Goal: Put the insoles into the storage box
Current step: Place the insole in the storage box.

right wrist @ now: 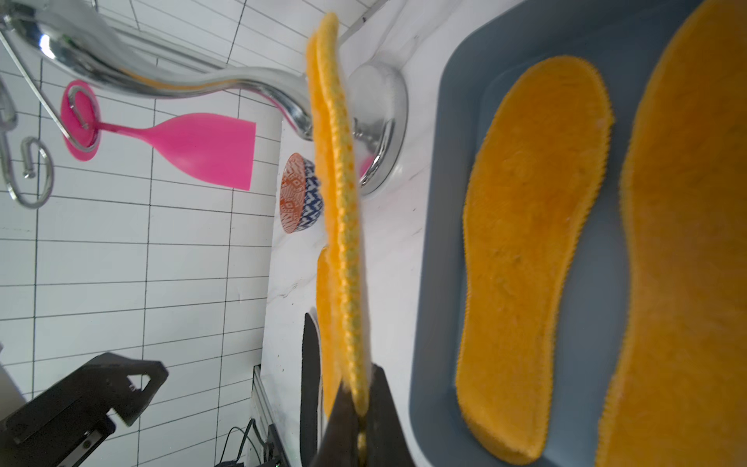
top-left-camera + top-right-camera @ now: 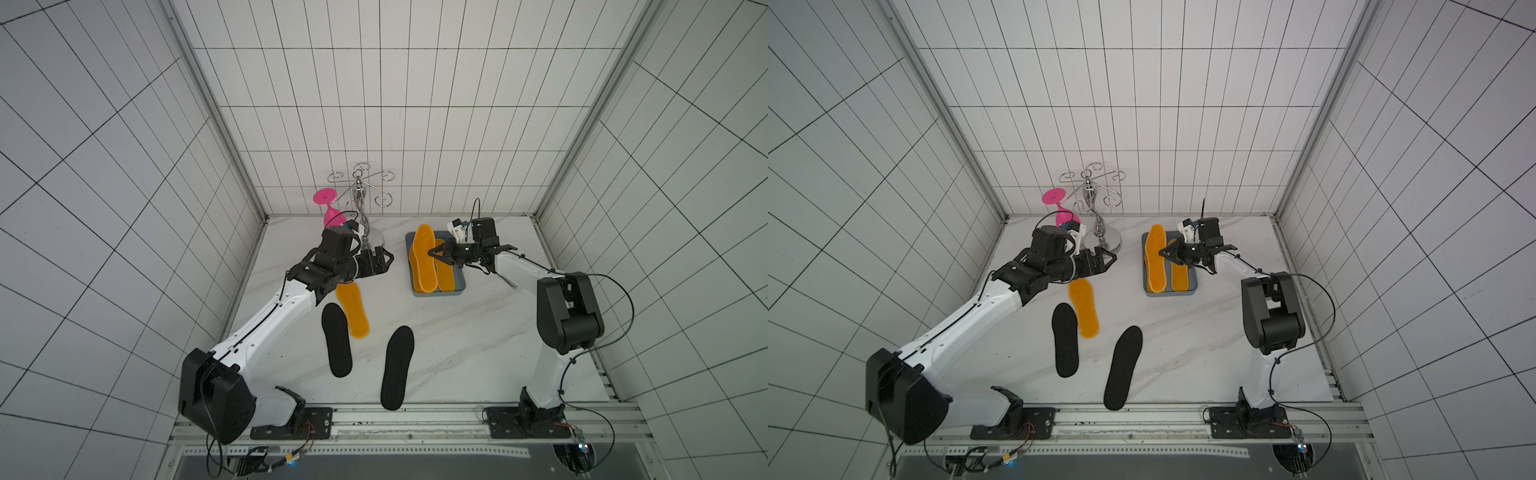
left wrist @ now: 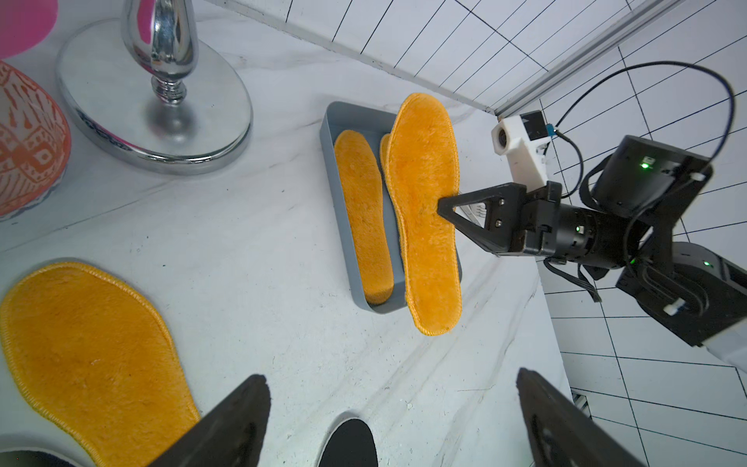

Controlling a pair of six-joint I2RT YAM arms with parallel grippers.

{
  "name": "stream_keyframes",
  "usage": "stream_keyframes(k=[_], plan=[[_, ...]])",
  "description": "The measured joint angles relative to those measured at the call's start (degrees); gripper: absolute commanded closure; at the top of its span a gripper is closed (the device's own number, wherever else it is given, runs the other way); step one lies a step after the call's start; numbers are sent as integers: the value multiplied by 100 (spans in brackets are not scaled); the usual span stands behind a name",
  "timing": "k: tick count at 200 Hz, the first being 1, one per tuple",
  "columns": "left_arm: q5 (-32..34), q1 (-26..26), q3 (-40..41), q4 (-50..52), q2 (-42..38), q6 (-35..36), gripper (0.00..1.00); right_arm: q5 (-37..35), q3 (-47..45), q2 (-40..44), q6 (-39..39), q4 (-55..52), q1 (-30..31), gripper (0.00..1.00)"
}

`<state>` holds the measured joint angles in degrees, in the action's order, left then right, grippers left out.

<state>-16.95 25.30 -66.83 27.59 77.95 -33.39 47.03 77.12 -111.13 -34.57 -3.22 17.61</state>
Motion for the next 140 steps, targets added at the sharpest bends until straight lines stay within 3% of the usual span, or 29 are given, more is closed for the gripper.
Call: stream_keyframes(k=[69,140], plan=[[-210,-203,0,-44,310,46,3,76,1032,-1252,308,-153,-221,100],[-264,-286,-13,-39,619,52,3,448,763,-1541,-588,1023,-216,100]])
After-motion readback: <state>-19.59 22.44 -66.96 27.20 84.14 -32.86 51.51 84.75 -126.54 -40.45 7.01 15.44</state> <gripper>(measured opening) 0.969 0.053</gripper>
